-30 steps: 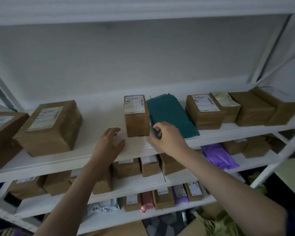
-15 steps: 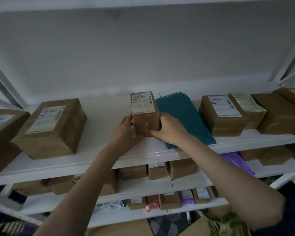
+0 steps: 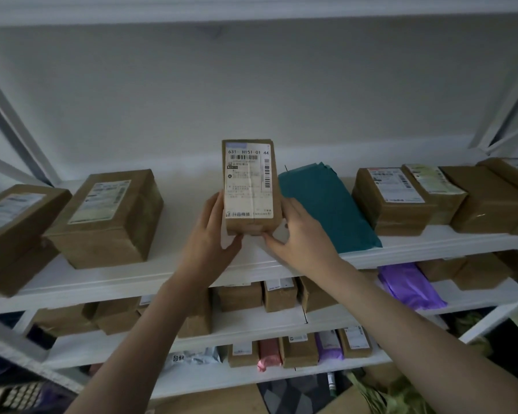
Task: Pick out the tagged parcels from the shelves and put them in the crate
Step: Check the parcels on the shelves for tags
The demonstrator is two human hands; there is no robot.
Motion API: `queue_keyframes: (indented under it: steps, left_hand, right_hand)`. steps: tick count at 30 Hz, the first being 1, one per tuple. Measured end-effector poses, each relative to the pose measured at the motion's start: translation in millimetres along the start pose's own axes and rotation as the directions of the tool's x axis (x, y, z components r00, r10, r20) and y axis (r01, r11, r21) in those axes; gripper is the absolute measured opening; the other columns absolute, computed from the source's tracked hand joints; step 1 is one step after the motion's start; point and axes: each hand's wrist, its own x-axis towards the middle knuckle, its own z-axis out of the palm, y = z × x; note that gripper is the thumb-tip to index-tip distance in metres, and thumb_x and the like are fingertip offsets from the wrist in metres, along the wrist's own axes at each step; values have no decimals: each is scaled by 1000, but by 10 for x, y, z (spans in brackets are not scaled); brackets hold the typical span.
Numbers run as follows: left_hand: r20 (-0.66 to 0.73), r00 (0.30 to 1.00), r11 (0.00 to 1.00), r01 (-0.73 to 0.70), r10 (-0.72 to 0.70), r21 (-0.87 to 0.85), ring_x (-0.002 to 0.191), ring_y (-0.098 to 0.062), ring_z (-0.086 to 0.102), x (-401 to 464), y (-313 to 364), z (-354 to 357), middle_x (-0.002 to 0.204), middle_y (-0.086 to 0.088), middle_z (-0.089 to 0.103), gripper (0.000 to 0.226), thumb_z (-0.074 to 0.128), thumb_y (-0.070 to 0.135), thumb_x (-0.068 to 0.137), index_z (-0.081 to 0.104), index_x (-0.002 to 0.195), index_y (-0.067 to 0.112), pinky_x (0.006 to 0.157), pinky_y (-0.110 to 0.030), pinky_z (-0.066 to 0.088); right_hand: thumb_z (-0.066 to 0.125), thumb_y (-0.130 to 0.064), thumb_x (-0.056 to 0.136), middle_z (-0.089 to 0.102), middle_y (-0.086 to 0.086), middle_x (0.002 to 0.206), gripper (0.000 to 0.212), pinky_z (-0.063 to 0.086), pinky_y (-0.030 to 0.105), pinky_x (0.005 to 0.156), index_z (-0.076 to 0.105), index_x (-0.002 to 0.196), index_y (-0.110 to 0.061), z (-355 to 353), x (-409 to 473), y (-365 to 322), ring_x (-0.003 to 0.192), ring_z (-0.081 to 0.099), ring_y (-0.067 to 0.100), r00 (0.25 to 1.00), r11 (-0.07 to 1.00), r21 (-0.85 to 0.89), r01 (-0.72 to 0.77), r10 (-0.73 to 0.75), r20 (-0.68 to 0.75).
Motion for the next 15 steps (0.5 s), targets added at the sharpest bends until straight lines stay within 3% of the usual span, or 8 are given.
queue_keyframes:
  steps: [4,7,13,15]
  left_hand:
    - [23,1000,1000,21,-21,2,138,-18,43,-107,27,-57,154,-6,35,85,76,18,86,28,155,9,107,-28,44]
    - [48,998,999,47,-48,17,137,-13,40,-157,44,-86,157,-3,31,88,76,21,86,24,157,13,105,-19,38]
    - [58,996,998,68,-69,18,136,-11,40,-217,45,-133,157,-1,30,88,75,22,87,23,157,14,97,2,26]
    - [57,996,998,64,-64,12,136,-12,41,-239,40,-137,157,-1,30,88,75,22,87,23,157,14,100,-3,29]
  right_hand:
    - [73,-33,90,55,-4,127,63,51,22,76,46,146,-20,1,-68,-111,102,56,7,1000,1000,-4,15,-15,8]
    - [73,-33,90,55,-3,126,63,47,20,77,46,146,-20,-3,-89,-160,103,55,5,1000,1000,-13,19,-19,13]
    - [72,-33,90,55,-1,126,62,54,28,82,45,145,-20,13,-127,-234,105,57,9,1000,1000,-10,17,-17,16]
    - [72,-33,90,55,-1,127,62,54,27,83,46,145,-20,20,-145,-248,107,57,10,1000,1000,-14,14,-13,18]
